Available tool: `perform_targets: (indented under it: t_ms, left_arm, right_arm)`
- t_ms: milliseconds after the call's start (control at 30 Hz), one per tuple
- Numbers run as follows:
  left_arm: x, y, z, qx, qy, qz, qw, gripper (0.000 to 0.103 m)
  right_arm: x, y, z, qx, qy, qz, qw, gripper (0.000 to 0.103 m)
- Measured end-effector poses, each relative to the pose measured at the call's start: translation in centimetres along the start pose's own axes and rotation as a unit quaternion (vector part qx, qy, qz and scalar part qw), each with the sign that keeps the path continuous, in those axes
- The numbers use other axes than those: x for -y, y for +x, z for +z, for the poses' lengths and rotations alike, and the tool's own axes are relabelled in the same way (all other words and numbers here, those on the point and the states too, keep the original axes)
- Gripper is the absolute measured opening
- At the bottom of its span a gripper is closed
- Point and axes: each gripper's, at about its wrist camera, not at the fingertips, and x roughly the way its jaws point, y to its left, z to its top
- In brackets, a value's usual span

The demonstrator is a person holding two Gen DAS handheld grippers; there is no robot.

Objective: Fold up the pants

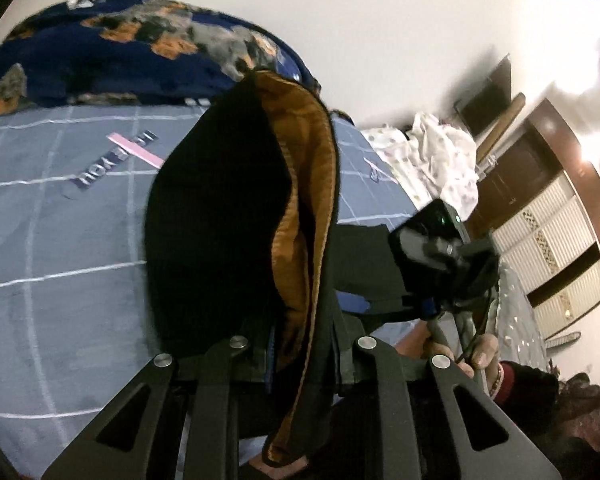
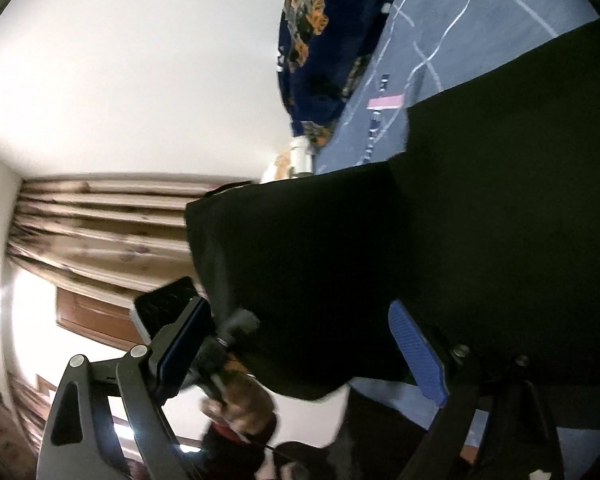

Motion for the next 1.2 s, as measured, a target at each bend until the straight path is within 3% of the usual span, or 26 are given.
perform_targets:
  t_ms: [300,433,600,733,833,967,1000,1200]
  left_arm:
    - [2.6,5.6,-0.7,-0.029,0.034,0.028,0.9986,0.028]
    - [3.8,6.5,-0.9,-0.045,0.042,0.002,0.9981,0.044]
    - [4.6,4.1,-0.6,-0.019,0.073,0.017,0.9970,0.053]
    - [1.3,0.3,-0.4,0.039,0.026,0.057,0.9973,0.066]
    - [-2.5,-1.3,-0.9,0.065,-0.033,0.086,0.9936,0.067]
    - [-6.1,-1.4,-2.0,0.064,-0.100,0.087,0.9891,0.067]
    - [-6.5,-1.1,-2.1,0.059,-0.107,0.088,0.9886,0.067]
    - [-6.2,0.2,-2.8,0.038,-0.092,0.106,0.9894,0.067]
  right_arm:
    - [2.0,-0.2,1.2,0.015,0.056,0.041,0.997,0.094]
    - [2.5,-0.3,1.3,0.013,0.062,0.029,0.998,0.098]
    - [3.8,-0.7,1.3,0.014,0.077,0.006,0.997,0.098]
    - [3.5,-0.4,1.3,0.005,0.058,-0.020,0.998,0.095]
    - [2.9,0.2,1.1,-0.010,0.026,-0.075,0.997,0.084]
    - [3.4,1.2,0.7,-0.031,0.019,-0.146,0.989,0.035]
    - [3.6,1.2,0.6,-0.031,0.019,-0.152,0.988,0.027]
    - [2.5,-0.1,0.5,-0.010,0.006,-0.141,0.990,0.018]
